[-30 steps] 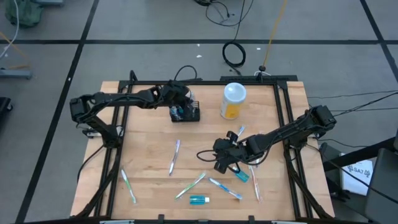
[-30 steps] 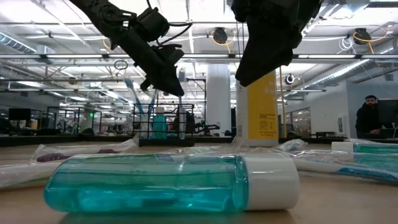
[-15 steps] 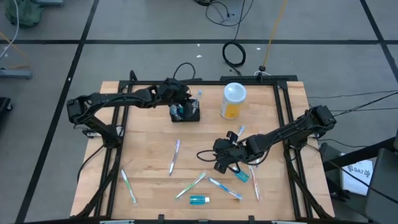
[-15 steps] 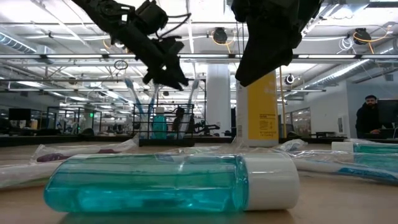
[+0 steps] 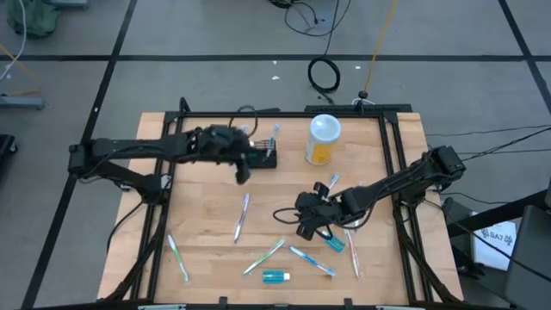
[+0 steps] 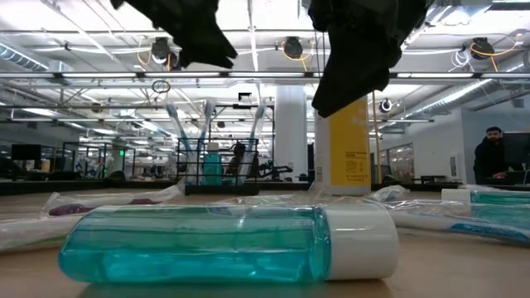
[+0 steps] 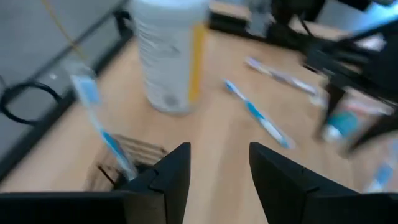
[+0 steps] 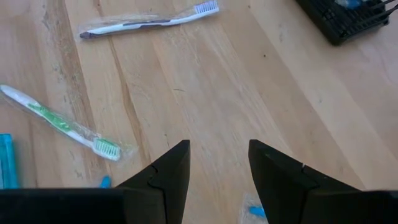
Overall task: Pick & Place toothbrushing station
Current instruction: Put the purple toothbrush into the black mesh organizer
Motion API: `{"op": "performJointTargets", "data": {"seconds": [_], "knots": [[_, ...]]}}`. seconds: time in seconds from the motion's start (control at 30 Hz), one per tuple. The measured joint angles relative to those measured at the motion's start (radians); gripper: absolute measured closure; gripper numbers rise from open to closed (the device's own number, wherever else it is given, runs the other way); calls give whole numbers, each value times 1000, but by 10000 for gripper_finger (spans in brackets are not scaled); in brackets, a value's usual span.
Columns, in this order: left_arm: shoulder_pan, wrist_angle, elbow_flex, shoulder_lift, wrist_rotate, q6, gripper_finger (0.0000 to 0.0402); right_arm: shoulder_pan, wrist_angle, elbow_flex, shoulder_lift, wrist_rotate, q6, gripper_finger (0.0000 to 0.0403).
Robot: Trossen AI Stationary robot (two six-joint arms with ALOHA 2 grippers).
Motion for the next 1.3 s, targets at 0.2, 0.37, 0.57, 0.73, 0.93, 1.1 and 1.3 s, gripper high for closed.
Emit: {"op": "performJointTargets", "data": {"seconds": [0.2,0.37,0.57,0.73,0.93,1.1,1.3], "knots": [[-125,-274,0,-35,-7,-156,236,-1,67,-64,1,-1,14,248],[-228,-502,-15,-24,-24,-287,236,-1,109,-81,2,-34,30,248],[-329,-332,-174,-17,-158,-543,236,-1,116,-83,2,-53,44,248],[-351,-25,-349,-12,-207,-698,236,-1,117,-83,2,-53,52,248],[-320,185,-459,56,-215,-748,236,-1,116,-83,2,-52,49,248],[-292,266,-466,161,-211,-743,236,-8,120,-83,1,-51,46,248],[-267,283,-464,253,-208,-774,236,-15,124,-83,1,-50,48,248]]}}
